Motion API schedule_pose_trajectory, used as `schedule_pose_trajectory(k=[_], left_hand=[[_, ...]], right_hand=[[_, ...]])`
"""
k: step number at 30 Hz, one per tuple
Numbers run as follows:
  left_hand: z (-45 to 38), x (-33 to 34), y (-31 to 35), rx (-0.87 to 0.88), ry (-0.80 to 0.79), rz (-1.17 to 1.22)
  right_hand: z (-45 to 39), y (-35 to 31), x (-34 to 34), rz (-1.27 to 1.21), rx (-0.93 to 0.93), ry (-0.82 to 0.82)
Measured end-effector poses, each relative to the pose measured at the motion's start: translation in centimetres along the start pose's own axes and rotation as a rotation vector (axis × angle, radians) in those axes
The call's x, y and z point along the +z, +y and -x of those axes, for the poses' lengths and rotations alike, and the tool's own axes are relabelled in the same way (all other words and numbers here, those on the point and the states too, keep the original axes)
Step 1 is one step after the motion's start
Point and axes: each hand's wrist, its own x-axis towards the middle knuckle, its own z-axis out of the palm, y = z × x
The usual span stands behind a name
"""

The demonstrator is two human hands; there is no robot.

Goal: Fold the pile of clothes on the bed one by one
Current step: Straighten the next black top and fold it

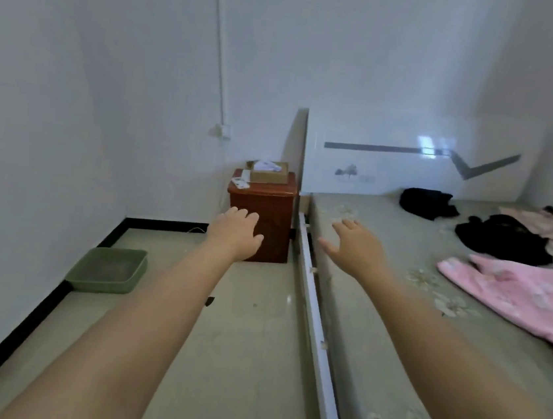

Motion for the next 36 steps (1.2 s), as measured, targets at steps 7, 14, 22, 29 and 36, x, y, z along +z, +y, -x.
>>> schedule_pose_trajectory(k=[7,14,22,29,36], left_hand=[[-19.4,4.6,2.7,0.209,0.025,-0.006],[-39.3,11.0,3.8,0.391,0.138,-0.097],[-56.5,19.1,9.3,0.618,0.056,-0.016],[-74.8,25.0,14.4,0.714,-0.017,-0.117],[-92.1,28.0,19.5,0.774,-0.09,-0.123]], right_hand=[[-12.9,6.6,5.4,0.125,0.184,-0.031],[-27.5,12.7,12.3,0.26,0.457,-0.021],[-37.2,22.0,19.1,0.234,0.712,-0.079],[-49.6,34.7,24.9,0.157,0.867,-0.096],[-60.9,44.7,29.1,0.061,0.962,-0.14]])
